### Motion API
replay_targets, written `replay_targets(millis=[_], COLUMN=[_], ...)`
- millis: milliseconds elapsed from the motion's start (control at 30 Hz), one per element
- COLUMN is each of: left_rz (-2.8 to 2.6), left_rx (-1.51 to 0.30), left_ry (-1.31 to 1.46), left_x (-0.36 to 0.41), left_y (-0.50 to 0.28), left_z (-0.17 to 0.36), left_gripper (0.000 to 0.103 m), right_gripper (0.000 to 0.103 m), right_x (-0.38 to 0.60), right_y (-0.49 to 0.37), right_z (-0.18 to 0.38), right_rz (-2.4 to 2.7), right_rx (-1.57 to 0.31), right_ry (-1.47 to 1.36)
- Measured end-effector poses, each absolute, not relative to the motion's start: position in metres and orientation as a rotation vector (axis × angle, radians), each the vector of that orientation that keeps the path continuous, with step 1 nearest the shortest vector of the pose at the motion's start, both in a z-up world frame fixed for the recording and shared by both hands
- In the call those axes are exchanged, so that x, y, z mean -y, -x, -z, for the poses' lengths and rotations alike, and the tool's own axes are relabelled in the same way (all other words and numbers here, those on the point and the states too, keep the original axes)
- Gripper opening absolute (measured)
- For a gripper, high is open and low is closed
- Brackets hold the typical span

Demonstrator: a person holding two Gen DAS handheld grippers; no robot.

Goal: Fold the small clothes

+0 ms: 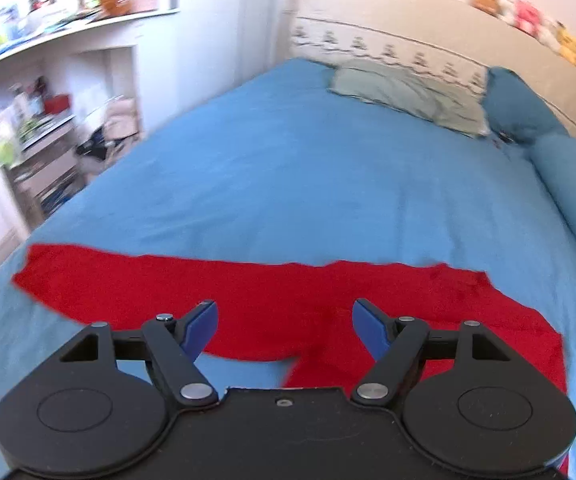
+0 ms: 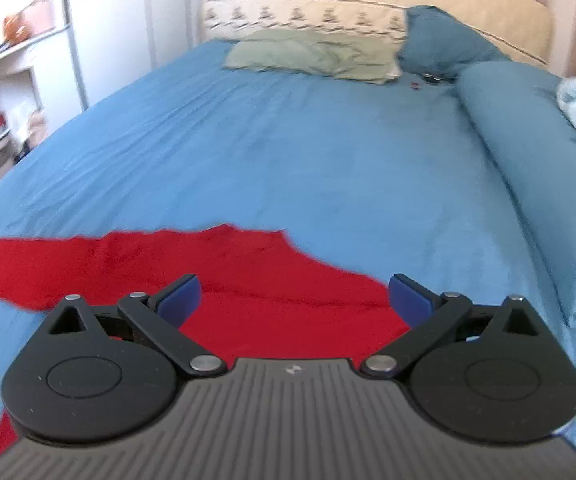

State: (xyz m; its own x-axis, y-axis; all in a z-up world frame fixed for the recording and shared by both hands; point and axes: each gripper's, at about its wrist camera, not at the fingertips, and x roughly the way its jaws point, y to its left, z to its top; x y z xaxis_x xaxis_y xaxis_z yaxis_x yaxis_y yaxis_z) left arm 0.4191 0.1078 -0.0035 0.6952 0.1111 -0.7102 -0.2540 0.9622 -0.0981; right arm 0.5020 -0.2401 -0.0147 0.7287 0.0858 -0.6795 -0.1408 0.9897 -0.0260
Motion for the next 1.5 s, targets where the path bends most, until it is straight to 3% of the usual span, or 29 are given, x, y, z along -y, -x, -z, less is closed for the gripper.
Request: replay_targets(millis=[100, 167, 400, 533, 633, 900, 967, 1167, 1500], left_rz=[-0.259, -0.299, -0.415, -0.515, -0.547, -0.589, -0.619, -0.643, -0.383], left_rx=[-0.789, -0.790, -0.795, -0.782, -0.780, -0.779, -0.771, -0.745, -0.481], left_ry=[0.216, 0.232, 0.330, 0.430, 0.484, 0.540, 0.526, 0.450, 0.184], left_x=[-0.148, -0.180, -0.294, -0.350, -0.378, -0.407, -0.409, -0.398, -0.280], left_y=[-0.414, -0.413, -0.414, -0.409, -0.411, -0.427, -0.432, -0.438, -0.450], left_z=[0.008, 0.016, 0.063, 0.091, 0.110, 0.138, 0.139, 0.129, 0.021], left_gripper=[0.081, 0.097, 0.097, 0.088, 0.066, 0.040, 0.007, 0.005, 0.005], right_gripper=[0.103, 0.103, 0.103, 0.103, 0.103, 0.103, 0.103, 0.103, 0.103], right_x=[0.188, 0.155, 0.051, 0.010, -0.014, -0.043, -0.045, -0.042, 0.010], right_y=[-0.494, -0.490, -0.488, -0.488, -0.496, -0.506, -0.506, -0.509, -0.516], right_z=[0.016, 0.021, 0.052, 0.074, 0.092, 0.119, 0.121, 0.125, 0.096], right_rz=[-0.179, -0.210, -0.256, -0.260, -0.252, -0.227, -0.222, -0.206, -0.096], right_rx=[-0.765, -0.783, -0.830, -0.852, -0.875, -0.892, -0.893, -0.897, -0.848], right_ry=[0.077, 0.058, 0.031, 0.003, -0.007, -0.024, -0.024, -0.024, -0.080])
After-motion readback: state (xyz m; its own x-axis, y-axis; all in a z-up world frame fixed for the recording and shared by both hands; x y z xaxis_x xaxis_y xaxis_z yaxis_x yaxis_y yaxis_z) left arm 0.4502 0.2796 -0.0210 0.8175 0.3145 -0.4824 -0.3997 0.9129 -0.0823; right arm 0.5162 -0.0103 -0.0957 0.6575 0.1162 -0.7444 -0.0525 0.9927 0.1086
